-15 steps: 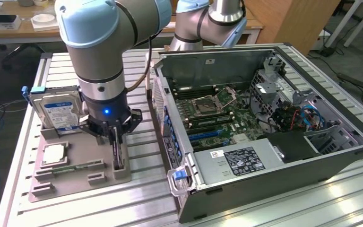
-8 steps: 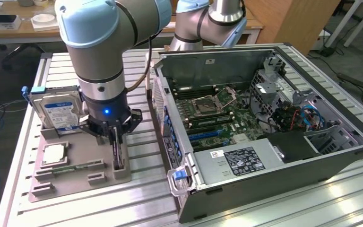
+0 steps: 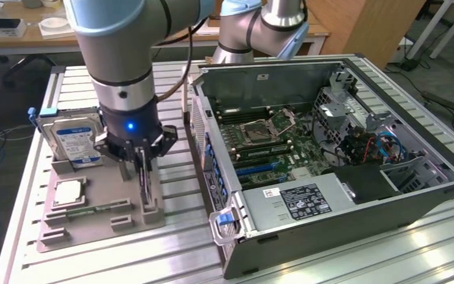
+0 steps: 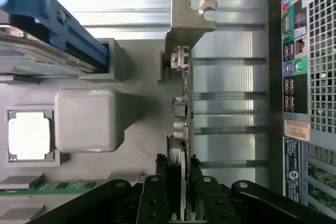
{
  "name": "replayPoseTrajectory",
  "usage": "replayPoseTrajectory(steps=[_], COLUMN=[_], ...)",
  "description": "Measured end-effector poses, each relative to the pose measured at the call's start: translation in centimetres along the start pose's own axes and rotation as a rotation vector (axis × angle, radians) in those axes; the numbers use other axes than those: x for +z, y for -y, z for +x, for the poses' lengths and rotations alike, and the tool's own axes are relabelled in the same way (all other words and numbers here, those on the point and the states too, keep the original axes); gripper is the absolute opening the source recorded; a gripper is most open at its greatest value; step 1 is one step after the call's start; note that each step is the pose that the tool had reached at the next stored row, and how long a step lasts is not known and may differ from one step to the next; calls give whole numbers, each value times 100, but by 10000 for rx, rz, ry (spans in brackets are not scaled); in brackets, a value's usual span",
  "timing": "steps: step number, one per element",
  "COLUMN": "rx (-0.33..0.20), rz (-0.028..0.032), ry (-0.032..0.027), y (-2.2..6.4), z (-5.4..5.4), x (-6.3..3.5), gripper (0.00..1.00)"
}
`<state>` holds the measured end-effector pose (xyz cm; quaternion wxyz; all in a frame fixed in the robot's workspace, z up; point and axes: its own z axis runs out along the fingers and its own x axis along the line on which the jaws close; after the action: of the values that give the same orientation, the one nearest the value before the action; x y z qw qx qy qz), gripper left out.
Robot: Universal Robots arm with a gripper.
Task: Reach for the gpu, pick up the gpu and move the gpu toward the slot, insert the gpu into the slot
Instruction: 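Pick up the gpu and move the gpu toward the slot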
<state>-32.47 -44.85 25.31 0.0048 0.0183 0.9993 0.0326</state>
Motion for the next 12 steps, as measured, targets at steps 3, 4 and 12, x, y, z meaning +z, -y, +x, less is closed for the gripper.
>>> replayPoseTrajectory(steps=[3, 4, 12], rx=[0, 0, 0], rz=[0, 0, 0], ry=[0, 1, 0], y=[-7, -10, -40], z=[-1, -1, -5], x=[-112, -147, -608], gripper=[26, 26, 26])
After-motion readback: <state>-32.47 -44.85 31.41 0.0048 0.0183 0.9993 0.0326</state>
